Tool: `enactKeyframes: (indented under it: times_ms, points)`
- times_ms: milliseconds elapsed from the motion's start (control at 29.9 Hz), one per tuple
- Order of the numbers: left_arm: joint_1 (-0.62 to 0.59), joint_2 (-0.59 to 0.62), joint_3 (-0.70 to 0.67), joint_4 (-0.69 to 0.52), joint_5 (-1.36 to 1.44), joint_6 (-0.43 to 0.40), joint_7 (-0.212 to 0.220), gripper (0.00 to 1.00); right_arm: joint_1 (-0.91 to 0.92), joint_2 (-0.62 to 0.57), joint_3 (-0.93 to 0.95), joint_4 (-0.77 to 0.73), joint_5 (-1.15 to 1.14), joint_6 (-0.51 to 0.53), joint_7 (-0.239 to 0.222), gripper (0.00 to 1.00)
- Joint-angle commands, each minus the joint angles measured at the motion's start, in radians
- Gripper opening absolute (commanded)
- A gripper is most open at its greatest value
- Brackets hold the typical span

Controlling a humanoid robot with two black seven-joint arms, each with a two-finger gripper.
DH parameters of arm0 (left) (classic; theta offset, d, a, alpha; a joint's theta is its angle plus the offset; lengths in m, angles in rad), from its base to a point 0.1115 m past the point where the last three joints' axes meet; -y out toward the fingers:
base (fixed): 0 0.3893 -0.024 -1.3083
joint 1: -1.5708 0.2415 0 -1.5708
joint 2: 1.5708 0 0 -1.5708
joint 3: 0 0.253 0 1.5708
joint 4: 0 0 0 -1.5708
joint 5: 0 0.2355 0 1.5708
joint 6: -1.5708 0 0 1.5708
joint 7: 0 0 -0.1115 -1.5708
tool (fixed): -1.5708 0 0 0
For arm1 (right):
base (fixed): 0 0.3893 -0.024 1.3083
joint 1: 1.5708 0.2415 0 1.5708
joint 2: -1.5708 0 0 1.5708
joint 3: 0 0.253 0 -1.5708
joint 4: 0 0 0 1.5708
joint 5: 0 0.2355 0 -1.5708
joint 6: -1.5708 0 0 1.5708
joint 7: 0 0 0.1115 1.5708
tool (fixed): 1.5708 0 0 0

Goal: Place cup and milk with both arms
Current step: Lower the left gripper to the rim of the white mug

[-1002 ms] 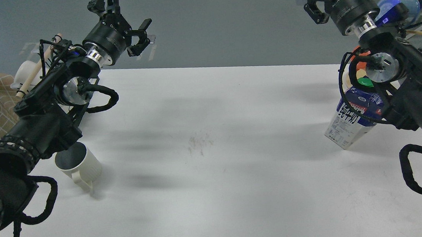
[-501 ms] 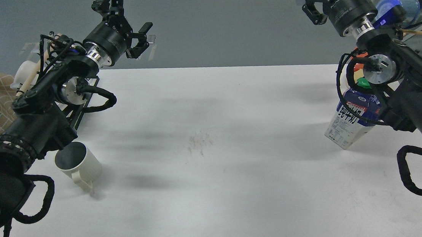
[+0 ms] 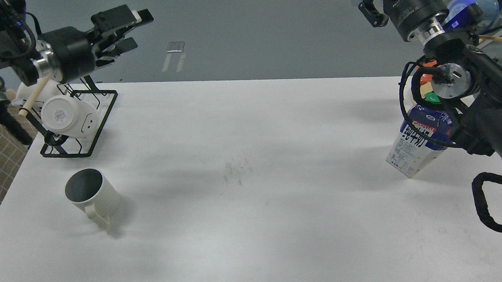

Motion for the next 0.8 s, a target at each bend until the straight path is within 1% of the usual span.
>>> enactKeyframes:
  times_ms: [0,67,200,234,267,334,468,701,768]
  points:
    - [0.037,0.13,0.018,-0.109,0.154,0.0,-0.023,0.99,-0.001,-0.002,0.001,0.0,0.0,0.0,0.0,1.0]
    - [0.074,0.206,0.021,-0.147,0.251,0.0,-0.084,0.99,-0.001,-0.005,0.0,0.008,0.0,0.0,0.0,1.0]
    - [0.152,0.278,0.021,-0.172,0.42,0.0,-0.148,0.99,-0.01,-0.01,-0.005,0.02,-0.002,0.0,0.0,1.0]
    - [0.188,0.315,0.023,-0.19,0.504,0.0,-0.193,0.99,-0.011,-0.008,-0.005,0.022,-0.002,0.0,0.0,1.0]
    - [0.217,0.347,0.023,-0.197,0.58,0.0,-0.227,0.99,-0.011,-0.007,-0.005,0.025,-0.002,0.0,0.0,1.0]
    - [0.255,0.37,0.026,-0.2,0.653,0.0,-0.227,0.99,-0.013,-0.005,-0.005,0.031,-0.002,0.0,0.0,1.0]
    - [0.324,0.381,0.055,-0.195,0.661,0.0,-0.227,0.99,-0.016,-0.004,-0.005,0.033,-0.002,0.0,0.0,1.0]
    - [0.35,0.351,0.064,-0.174,0.656,0.0,-0.227,0.99,-0.022,-0.004,-0.005,0.049,-0.002,0.0,0.0,1.0]
    - [0.349,0.308,0.063,-0.151,0.652,0.0,-0.227,0.99,-0.024,-0.004,-0.005,0.051,-0.002,0.0,0.0,1.0]
